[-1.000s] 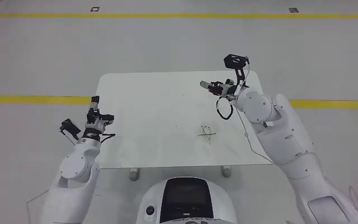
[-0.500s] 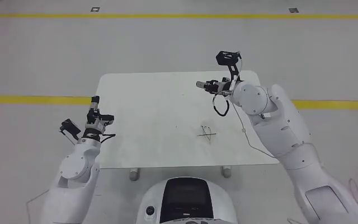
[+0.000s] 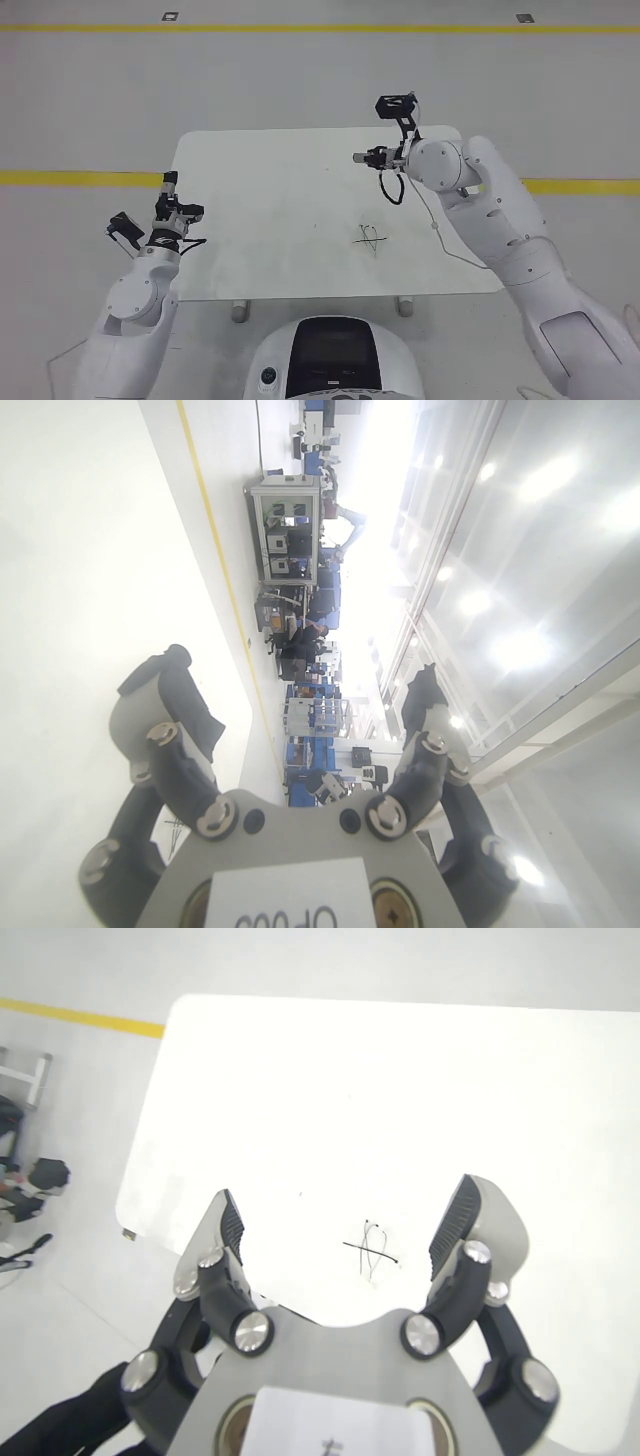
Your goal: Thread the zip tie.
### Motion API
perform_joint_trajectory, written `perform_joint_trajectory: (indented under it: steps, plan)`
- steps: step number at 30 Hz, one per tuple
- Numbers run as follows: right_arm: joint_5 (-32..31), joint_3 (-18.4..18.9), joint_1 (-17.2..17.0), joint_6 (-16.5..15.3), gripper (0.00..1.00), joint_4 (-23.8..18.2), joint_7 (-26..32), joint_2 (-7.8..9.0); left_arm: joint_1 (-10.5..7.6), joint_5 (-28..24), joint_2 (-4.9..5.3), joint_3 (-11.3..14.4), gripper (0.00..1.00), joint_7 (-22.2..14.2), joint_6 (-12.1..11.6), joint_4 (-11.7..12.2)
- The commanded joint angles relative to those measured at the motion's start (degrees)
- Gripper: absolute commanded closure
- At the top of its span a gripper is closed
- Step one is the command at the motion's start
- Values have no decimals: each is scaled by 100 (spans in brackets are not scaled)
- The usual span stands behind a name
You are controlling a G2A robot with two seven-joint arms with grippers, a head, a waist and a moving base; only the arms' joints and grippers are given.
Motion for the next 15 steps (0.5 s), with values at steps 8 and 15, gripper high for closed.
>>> perform_joint_trajectory:
  steps: [8,15]
  plan:
    - [211,-796,935,0,0,1482,813,-560,0,0,0,0,0,0,0,0]
    - [211,-796,935,0,0,1482,813,-560,0,0,0,0,0,0,0,0]
